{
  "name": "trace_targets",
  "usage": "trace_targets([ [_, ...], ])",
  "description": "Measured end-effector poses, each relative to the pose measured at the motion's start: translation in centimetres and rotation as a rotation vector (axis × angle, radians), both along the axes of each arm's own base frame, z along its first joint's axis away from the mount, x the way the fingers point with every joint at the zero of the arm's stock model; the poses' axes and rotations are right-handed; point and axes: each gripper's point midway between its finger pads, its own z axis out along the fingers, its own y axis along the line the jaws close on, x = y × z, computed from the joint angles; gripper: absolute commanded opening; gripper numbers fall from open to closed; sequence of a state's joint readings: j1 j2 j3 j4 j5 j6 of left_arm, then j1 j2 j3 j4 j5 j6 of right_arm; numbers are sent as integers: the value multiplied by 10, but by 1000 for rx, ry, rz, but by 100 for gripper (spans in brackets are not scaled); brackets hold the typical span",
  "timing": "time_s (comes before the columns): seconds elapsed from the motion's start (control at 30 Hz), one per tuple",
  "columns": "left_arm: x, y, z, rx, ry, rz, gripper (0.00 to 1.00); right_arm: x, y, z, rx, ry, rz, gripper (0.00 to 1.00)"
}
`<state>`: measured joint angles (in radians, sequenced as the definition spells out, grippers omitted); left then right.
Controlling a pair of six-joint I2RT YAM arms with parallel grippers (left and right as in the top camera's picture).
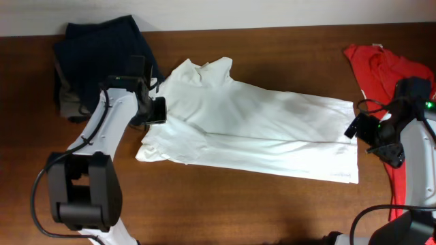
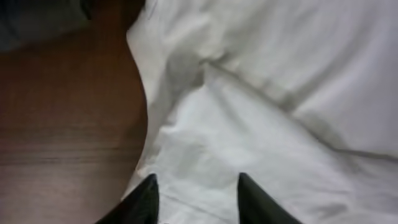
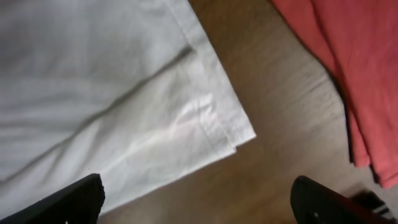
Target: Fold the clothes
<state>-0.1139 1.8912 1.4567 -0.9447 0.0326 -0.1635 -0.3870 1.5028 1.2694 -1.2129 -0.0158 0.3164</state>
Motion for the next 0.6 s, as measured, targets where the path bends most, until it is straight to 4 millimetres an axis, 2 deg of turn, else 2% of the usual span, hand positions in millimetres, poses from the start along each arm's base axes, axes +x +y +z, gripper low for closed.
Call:
trace_targets([
  [0.07, -9, -4, 2, -24, 42, -4, 15, 4, 13, 0, 76, -27, 15, 98],
  [0.13, -19, -8, -2, -36, 78, -12, 4, 8, 22, -8, 125, -50, 23, 100],
  [0.17, -32, -10, -11, -39, 121, -17, 1, 5, 26, -18, 148, -37, 24, 82],
  [0.2, -40, -11, -20, -39, 149, -19, 1, -2, 31, -29, 171, -11, 22, 45],
  [0.23, -46, -12, -30, -42, 161, -23, 1, -4, 33, -41, 180, -8, 22, 32],
  [0.33, -55, -12, -53, -48, 165, -26, 1, -8, 38, -70, 196, -13, 13, 30],
  [0.5, -61, -10, -72, -53, 162, -20, 1, -18, 44, -115, 230, 32, -3, 9],
  [0.6, -70, -2, -73, -64, 210, 52, 1, -25, 43, -124, 229, 82, -38, 4],
])
